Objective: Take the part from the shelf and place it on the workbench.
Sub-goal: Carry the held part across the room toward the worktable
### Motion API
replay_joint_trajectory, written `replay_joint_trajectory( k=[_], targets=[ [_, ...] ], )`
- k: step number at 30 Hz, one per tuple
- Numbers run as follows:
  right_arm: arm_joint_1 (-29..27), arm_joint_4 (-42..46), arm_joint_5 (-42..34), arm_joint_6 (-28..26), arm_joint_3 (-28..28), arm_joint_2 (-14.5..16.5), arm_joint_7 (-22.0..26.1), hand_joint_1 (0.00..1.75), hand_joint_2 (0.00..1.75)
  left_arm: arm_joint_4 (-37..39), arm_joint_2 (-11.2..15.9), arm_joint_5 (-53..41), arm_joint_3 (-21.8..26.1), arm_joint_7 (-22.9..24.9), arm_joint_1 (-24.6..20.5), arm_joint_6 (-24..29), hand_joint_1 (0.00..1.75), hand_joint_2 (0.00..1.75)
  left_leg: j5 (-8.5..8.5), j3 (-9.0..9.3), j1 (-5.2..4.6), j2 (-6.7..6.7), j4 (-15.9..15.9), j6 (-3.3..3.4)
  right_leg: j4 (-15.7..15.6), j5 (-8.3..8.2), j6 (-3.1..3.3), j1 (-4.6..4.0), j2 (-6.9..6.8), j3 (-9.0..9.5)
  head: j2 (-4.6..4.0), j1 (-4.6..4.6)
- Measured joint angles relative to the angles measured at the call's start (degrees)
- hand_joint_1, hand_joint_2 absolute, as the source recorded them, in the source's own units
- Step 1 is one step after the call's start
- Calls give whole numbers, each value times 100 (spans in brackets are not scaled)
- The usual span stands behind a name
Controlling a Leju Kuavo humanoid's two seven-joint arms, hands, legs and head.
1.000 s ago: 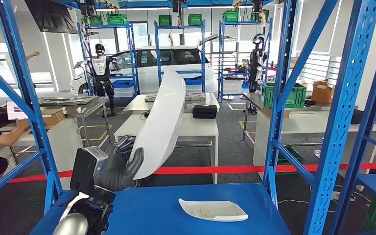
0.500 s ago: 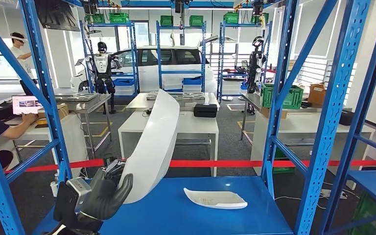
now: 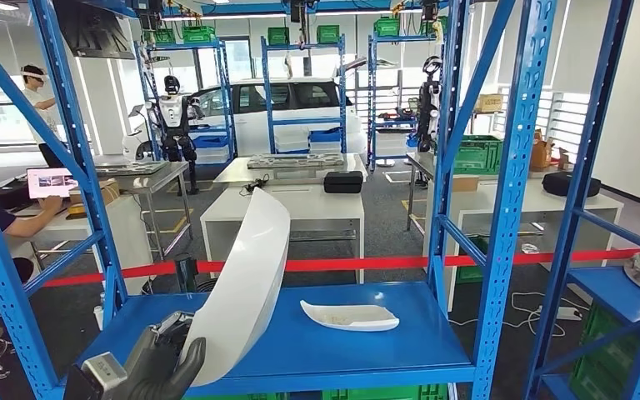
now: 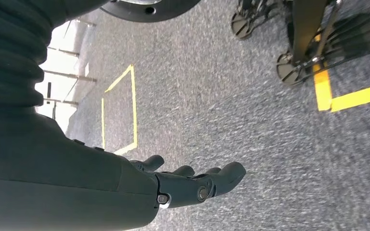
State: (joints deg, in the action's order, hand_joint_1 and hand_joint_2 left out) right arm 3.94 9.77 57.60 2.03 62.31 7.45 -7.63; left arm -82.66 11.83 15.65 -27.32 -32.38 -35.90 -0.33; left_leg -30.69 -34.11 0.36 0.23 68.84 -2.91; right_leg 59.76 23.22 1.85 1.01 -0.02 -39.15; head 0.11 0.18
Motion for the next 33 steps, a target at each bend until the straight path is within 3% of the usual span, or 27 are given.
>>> replay_joint_trajectory(
  k=[2,3,4,6,7,8,10,11,12,13,15,17,18,19,21,22,23,25,26,27,29,30,32,33],
  targets=[
    [3,0,11,2,-3,-3,89,0,175,-4,41,51,13,-154,43,-52,175,175,-92,570,-27,-16,-799,69,-5,-121,-57,-10,1,-67,0,3],
    [5,0,13,3,-4,-7,150,0,175,-3,53,64,20,-221,61,-78,175,175,-173,714,-44,-27,-1033,108,-21,-178,-93,-8,1,-65,0,2],
    [5,0,11,5,-4,-11,217,0,175,1,60,69,25,-278,91,-103,175,175,-179,746,-65,-31,-1124,153,-55,-239,-134,-7,2,-56,0,3],
    [-2,0,5,10,-5,-30,347,0,175,15,60,69,31,-352,157,-140,175,175,-48,655,-54,-19,-1139,255,-85,-273,-210,6,12,-80,0,3],
    [-4,0,3,11,-6,-38,410,0,175,24,50,68,31,-372,185,-153,175,175,39,587,-45,-8,-1154,309,7,-122,-239,4,18,-133,0,9],
    [-6,0,2,11,-6,-48,468,0,175,34,36,67,31,-389,202,-161,175,175,132,504,-30,3,-1166,349,206,134,-259,4,23,-212,0,15],
    [0,0,-2,10,-7,-60,578,0,175,63,-8,63,30,-413,226,-179,175,175,300,303,-39,7,-1157,393,904,758,-290,-1,24,-382,0,26],
    [1,0,-4,9,-7,-67,618,0,175,84,-35,59,30,-425,241,-192,175,175,379,195,-46,9,-1146,397,1257,913,-300,-3,24,-427,0,30],
    [4,0,-7,3,-7,-75,640,0,175,112,-67,56,30,-435,256,-208,175,175,456,82,-53,11,-1129,397,1504,929,-303,-6,24,-409,0,31],
    [5,0,-9,-9,-7,-84,627,0,175,148,-101,53,30,-451,268,-227,175,175,526,-31,-58,13,-1105,390,1582,828,-296,-11,24,-306,0,35],
    [6,1,-3,-46,-7,-105,512,0,175,217,-163,48,31,-492,275,-265,175,175,638,-229,-59,15,-1032,365,1131,591,-250,-27,23,199,0,42],
    [9,2,18,-81,-7,-132,326,0,175,277,-215,24,42,-545,280,-285,175,175,720,-355,-70,20,-959,316,335,710,-183,-64,21,806,0,44],
    [8,2,34,-95,-7,-143,228,0,175,306,-234,10,51,-580,286,-288,175,175,759,-380,-70,26,-940,284,71,812,-155,-84,22,968,0,44],
    [5,2,51,-104,-7,-149,136,0,175,333,-250,-2,59,-617,296,-290,175,175,804,-391,-69,31,-943,248,-62,865,-130,-100,23,1022,0,40],
    [-22,-2,95,-112,-9,-155,-37,0,175,386,-266,-8,95,-695,351,-279,175,175,854,-422,-55,26,-957,178,-102,762,-66,-91,10,945,-1,40],
    [-34,-4,128,-108,-19,-171,-121,0,175,397,-266,-9,134,-719,405,-269,175,175,748,-466,-51,15,-896,140,-118,688,-23,-75,1,894,-1,35],
    [-51,-6,168,-99,-36,-192,-199,0,175,402,-256,-8,186,-738,478,-260,175,175,532,-533,-43,5,-732,102,-136,607,12,-57,-7,825,-1,31],
    [-85,-7,227,-79,-78,-245,-290,0,175,389,-226,-21,296,-751,638,-247,175,175,-66,-690,-15,-3,-105,33,-141,461,43,-44,-10,663,-1,15],
    [-106,-7,239,-69,-91,-267,-289,0,175,384,-210,-41,341,-756,712,-244,175,175,-256,-744,-1,-3,244,7,-137,387,40,-43,-13,573,-1,12],
    [-121,-7,239,-62,-98,-292,-267,0,175,382,-197,-70,377,-758,780,-243,175,175,-304,-742,10,-3,500,-12,-133,312,32,-41,-16,479,-1,9],
    [-134,-7,243,-41,-100,-339,-198,0,175,380,-175,-138,431,-761,881,-251,175,175,-57,-490,26,-2,515,-25,-117,163,3,-36,-28,279,0,5],
    [-134,-7,262,-21,-108,-364,-163,0,175,375,-170,-179,452,-761,909,-254,175,175,79,-218,32,-3,245,-19,-107,94,-18,-33,-32,191,0,3],
    [-131,-7,313,24,-136,-425,-98,0,175,333,-167,-281,492,-764,933,-226,175,175,24,421,18,-10,-579,30,-85,-23,-75,-38,-34,73,0,3],
    [-130,-7,332,48,-150,-462,-55,0,175,302,-167,-327,511,-769,951,-189,175,175,-71,634,2,-14,-909,71,-85,-82,-110,-38,-34,50,0,6]
  ],
)
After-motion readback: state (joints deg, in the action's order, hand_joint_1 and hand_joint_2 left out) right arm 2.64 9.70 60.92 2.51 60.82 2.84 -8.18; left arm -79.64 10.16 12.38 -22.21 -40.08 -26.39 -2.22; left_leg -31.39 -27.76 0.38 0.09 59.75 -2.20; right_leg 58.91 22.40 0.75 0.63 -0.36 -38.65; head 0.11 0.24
